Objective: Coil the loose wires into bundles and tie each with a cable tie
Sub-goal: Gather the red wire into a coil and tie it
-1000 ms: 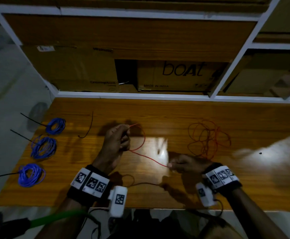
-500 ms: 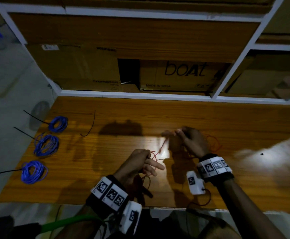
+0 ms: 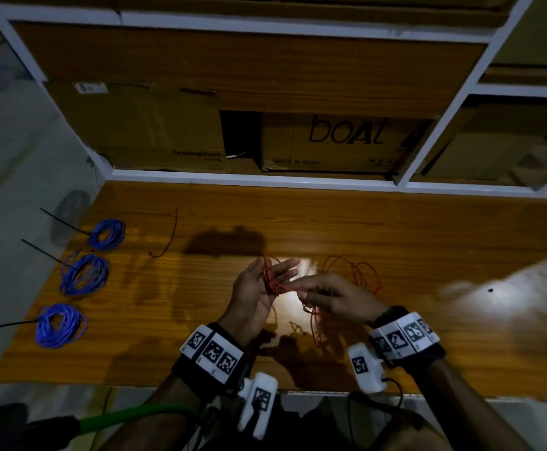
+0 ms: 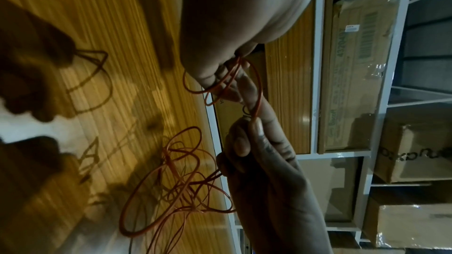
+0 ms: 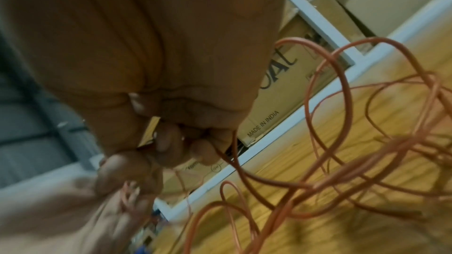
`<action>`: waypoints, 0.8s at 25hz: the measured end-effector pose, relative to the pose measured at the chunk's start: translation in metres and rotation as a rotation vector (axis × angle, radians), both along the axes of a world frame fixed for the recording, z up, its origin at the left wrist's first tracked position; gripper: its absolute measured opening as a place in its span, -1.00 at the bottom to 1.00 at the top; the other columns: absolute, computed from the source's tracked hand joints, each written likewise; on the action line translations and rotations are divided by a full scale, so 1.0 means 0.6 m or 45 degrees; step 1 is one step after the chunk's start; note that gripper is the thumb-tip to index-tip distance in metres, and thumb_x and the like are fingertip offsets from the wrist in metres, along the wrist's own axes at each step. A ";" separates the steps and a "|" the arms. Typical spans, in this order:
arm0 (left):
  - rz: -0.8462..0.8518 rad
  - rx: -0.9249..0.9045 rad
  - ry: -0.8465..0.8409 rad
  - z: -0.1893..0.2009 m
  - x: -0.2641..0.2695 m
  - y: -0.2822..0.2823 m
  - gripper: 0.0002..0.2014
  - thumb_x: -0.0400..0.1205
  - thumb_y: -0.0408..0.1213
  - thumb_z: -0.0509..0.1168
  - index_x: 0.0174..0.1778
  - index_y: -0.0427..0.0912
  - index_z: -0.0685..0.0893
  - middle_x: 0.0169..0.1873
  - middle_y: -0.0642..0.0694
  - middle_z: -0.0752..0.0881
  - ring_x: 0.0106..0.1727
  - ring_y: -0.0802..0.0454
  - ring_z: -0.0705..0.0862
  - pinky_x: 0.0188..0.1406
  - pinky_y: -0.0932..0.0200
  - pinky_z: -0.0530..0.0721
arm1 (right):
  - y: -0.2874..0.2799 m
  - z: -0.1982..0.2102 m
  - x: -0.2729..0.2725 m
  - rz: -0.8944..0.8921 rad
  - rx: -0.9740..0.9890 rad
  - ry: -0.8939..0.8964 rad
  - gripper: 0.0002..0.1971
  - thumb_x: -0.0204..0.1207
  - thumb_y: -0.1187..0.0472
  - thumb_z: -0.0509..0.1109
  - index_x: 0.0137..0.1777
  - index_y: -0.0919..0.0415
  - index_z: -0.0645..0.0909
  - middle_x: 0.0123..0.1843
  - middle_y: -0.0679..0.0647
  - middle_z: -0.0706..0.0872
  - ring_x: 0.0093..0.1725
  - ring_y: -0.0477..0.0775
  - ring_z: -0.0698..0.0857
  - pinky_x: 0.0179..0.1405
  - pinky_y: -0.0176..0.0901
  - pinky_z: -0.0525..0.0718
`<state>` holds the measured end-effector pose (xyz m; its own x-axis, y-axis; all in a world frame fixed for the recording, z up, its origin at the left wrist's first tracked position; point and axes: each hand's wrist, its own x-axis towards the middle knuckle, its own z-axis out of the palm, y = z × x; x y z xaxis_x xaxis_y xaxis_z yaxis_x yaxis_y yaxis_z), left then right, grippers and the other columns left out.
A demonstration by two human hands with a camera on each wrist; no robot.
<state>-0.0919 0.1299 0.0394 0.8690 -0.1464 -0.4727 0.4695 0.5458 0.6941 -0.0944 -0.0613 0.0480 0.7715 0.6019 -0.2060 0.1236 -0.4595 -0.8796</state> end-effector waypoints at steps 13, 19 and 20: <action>-0.021 -0.149 -0.169 0.005 0.012 0.069 -0.69 0.84 -0.11 0.03 -0.12 -0.15 0.54 -0.56 0.06 0.29 -0.58 0.14 0.25 -0.48 0.23 0.28 | -0.005 -0.048 -0.014 0.023 -0.242 -0.088 -0.73 0.76 -0.12 0.18 -0.08 -0.17 0.66 -0.36 0.09 0.62 -0.41 0.03 0.56 -0.39 -0.32 0.44; -0.026 -0.218 -0.155 0.009 0.017 0.111 -0.69 0.84 -0.13 0.01 -0.15 -0.12 0.51 -0.58 0.09 0.29 -0.59 0.16 0.26 -0.49 0.25 0.33 | -0.047 -0.030 -0.012 -0.052 -0.330 0.007 -0.58 0.66 -0.18 0.30 -0.32 0.09 0.54 -0.44 -0.08 0.49 -0.48 -0.20 0.48 -0.40 -0.36 0.43; -0.033 -0.199 -0.172 0.012 0.020 0.118 -0.69 0.84 -0.14 0.00 -0.16 -0.13 0.51 -0.58 0.10 0.29 -0.59 0.17 0.26 -0.52 0.28 0.34 | -0.061 -0.027 -0.011 -0.072 -0.446 -0.079 -0.54 0.58 -0.28 0.26 -0.34 0.07 0.54 -0.46 -0.08 0.51 -0.46 -0.10 0.53 -0.35 -0.24 0.46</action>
